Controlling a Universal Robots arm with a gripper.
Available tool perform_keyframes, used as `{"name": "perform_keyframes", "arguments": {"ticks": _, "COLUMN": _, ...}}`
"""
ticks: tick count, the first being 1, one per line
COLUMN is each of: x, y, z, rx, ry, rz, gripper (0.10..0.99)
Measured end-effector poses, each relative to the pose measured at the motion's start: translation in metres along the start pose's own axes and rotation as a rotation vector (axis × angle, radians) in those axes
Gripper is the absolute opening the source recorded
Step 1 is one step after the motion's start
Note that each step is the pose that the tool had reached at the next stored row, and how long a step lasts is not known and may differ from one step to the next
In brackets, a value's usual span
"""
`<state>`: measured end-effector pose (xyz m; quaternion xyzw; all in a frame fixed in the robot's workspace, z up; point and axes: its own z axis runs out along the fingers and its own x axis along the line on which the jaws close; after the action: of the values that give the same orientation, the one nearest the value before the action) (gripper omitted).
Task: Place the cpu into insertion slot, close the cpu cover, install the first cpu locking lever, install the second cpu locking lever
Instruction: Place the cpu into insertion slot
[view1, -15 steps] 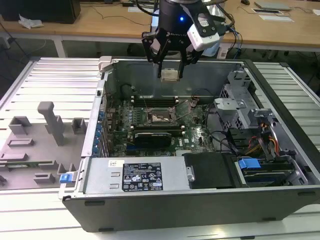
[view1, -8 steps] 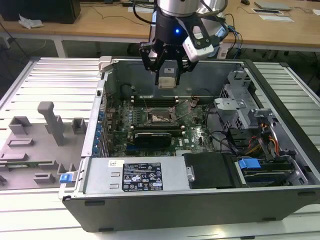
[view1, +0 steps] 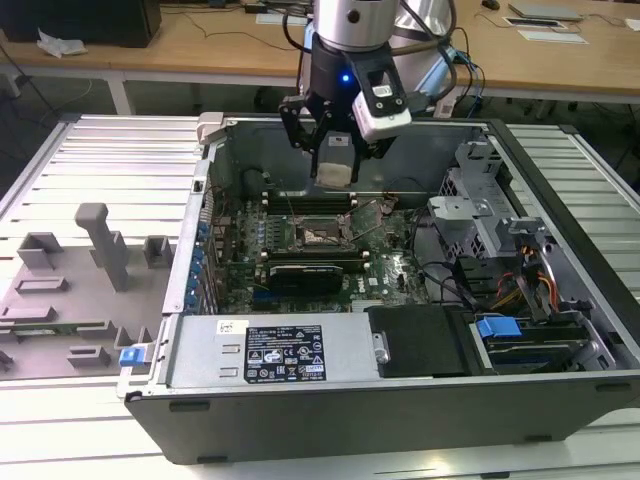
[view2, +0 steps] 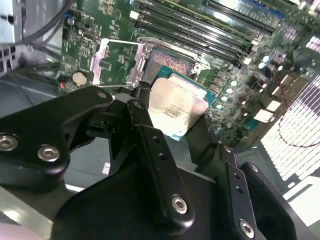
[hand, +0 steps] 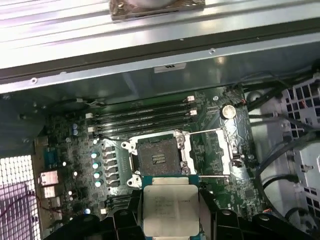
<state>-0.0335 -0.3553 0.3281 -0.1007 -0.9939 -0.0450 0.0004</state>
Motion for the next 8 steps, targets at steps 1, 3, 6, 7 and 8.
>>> {"name": "perform_keyframes", "arguments": {"ticks": 1, "x": 0.0, "y": 0.0, "z": 0.0006, "rx": 0.0, "ry": -0.0027, "rz": 0.03, "gripper": 0.541}}
{"name": "perform_keyframes", "arguments": {"ticks": 3, "x": 0.0, "y": -0.0001, "z": 0.0012, "rx": -0.001, "ry": -0.0058, "rz": 0.065, "gripper": 0.541}}
{"name": "perform_keyframes", "arguments": {"ticks": 6, "x": 0.0, "y": -0.0002, "z": 0.0023, "rx": -0.002, "ry": -0.0147, "rz": 0.163, "gripper": 0.541}}
{"name": "perform_keyframes", "arguments": {"ticks": 7, "x": 0.0, "y": -0.0002, "z": 0.0024, "rx": -0.002, "ry": -0.0168, "rz": 0.186, "gripper": 0.541}}
{"name": "perform_keyframes", "arguments": {"ticks": 8, "x": 0.0, "y": -0.0002, "z": 0.0026, "rx": -0.002, "ry": -0.0198, "rz": 0.22, "gripper": 0.541}}
